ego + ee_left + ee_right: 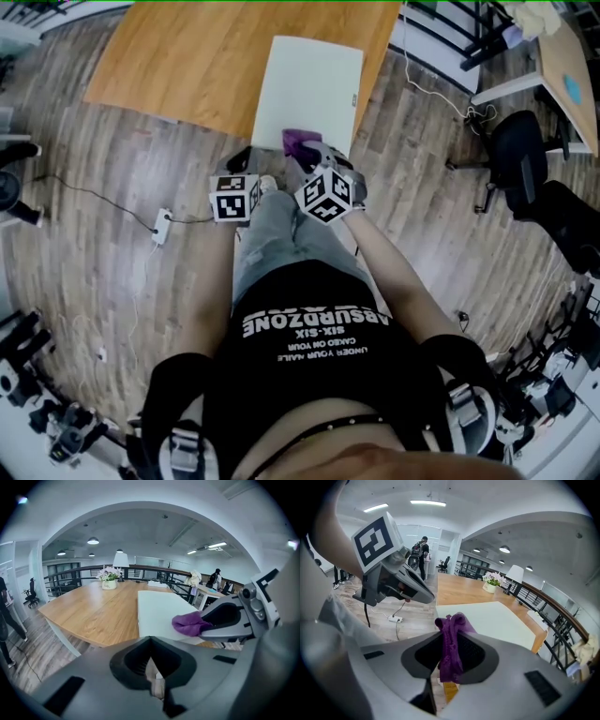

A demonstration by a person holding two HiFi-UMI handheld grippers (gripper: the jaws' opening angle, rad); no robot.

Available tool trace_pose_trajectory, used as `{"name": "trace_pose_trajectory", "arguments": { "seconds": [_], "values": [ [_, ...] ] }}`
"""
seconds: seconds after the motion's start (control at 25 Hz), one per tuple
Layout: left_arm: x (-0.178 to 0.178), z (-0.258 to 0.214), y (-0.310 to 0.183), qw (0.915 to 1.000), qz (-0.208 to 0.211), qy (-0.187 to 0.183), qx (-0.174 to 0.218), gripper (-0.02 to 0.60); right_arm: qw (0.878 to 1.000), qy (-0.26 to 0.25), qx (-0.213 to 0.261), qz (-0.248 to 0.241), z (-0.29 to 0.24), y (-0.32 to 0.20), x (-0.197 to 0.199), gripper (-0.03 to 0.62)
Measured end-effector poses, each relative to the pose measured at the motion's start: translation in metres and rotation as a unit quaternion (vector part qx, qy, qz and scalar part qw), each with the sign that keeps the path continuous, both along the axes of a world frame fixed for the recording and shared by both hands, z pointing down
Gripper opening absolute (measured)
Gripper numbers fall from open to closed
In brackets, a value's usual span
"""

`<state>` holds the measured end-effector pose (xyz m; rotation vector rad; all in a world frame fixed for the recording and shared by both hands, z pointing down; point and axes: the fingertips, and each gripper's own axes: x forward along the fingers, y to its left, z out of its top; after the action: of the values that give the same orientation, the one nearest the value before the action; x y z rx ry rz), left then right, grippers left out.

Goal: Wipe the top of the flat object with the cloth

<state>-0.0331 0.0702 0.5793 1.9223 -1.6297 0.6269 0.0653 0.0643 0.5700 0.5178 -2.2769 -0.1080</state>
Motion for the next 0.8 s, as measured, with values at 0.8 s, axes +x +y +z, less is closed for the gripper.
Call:
{"name": "trace_pose_trajectory", "arguments": {
  "seconds": [0.8],
  "values": [
    [-0.032, 0.009, -0.005, 0.9976, 0.03, 0.047, -0.041, 0.015, 1.0, 0.001, -0.026, -0.017, -0.001, 0.002, -0.076, 0.1]
  ]
}}
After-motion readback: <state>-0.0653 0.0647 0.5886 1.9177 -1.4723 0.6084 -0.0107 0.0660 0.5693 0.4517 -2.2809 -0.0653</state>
